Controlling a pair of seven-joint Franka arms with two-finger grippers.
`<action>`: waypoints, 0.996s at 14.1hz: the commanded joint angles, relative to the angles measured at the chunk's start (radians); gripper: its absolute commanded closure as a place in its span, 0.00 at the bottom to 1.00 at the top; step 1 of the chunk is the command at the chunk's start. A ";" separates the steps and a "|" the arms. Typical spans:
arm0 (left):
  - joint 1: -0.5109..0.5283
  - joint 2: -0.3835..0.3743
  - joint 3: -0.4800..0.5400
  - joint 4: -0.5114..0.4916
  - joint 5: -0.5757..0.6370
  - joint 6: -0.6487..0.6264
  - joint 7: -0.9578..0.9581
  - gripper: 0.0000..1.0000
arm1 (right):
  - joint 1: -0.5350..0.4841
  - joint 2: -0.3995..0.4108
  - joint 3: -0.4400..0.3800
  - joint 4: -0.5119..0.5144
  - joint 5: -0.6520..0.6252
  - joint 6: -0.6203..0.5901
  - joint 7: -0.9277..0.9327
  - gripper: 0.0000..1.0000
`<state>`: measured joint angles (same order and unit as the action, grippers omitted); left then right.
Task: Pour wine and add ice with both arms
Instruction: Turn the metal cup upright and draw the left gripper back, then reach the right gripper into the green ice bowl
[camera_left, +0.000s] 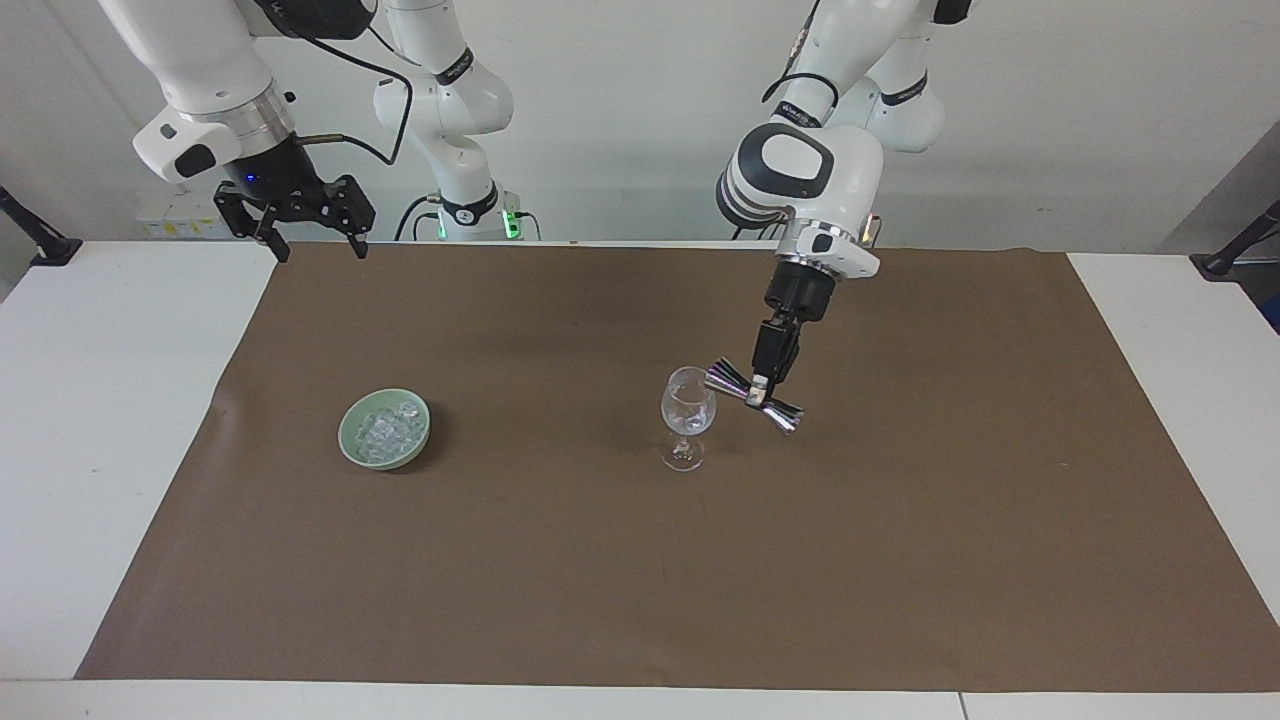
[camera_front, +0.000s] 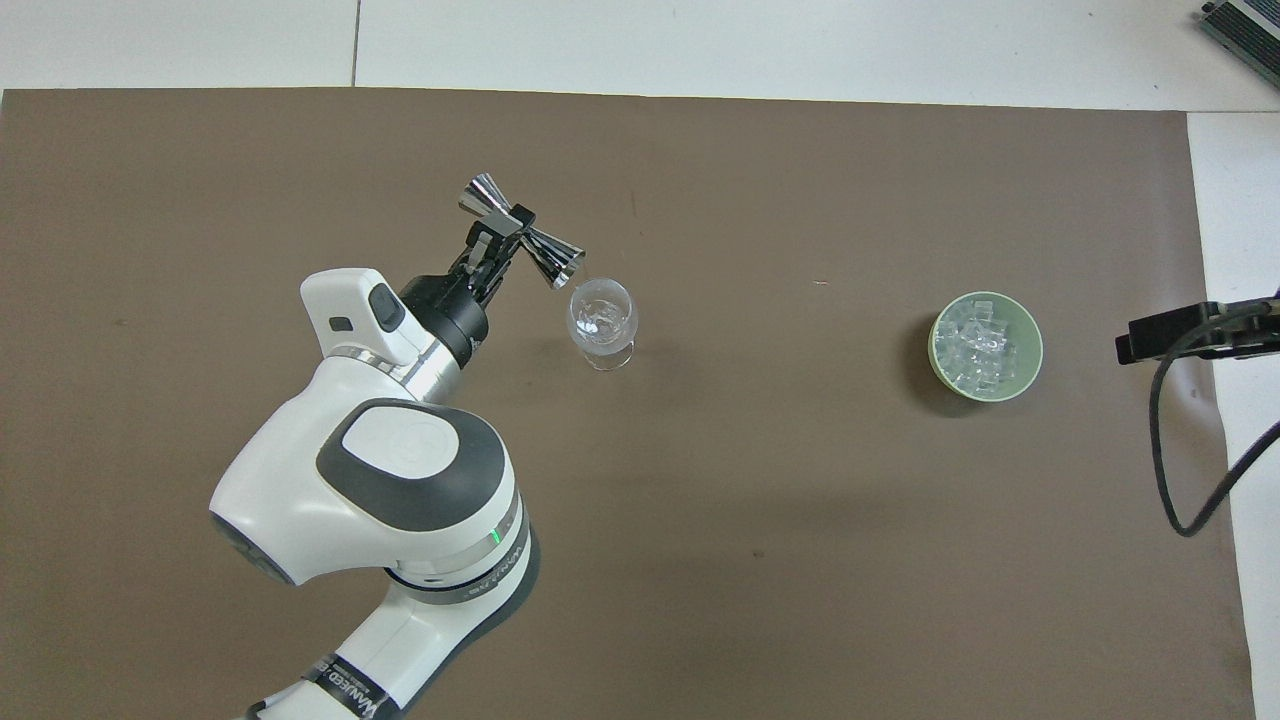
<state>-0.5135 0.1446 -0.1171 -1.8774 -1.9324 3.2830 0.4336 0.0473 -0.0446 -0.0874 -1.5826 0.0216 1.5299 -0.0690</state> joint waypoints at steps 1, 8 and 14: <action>0.071 -0.074 -0.004 -0.052 -0.075 -0.071 -0.016 1.00 | -0.006 -0.020 0.002 -0.020 0.003 -0.004 -0.020 0.00; 0.341 -0.269 0.002 -0.282 -0.117 -0.389 -0.287 1.00 | -0.007 -0.037 0.002 -0.091 0.003 0.099 -0.029 0.00; 0.564 -0.332 0.023 -0.411 -0.112 -0.595 -0.602 1.00 | 0.013 -0.020 0.000 -0.301 0.003 0.393 -0.116 0.00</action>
<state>-0.0062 -0.1454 -0.0923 -2.2304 -2.0370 2.7573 -0.0927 0.0577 -0.0474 -0.0875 -1.8103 0.0216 1.8435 -0.1182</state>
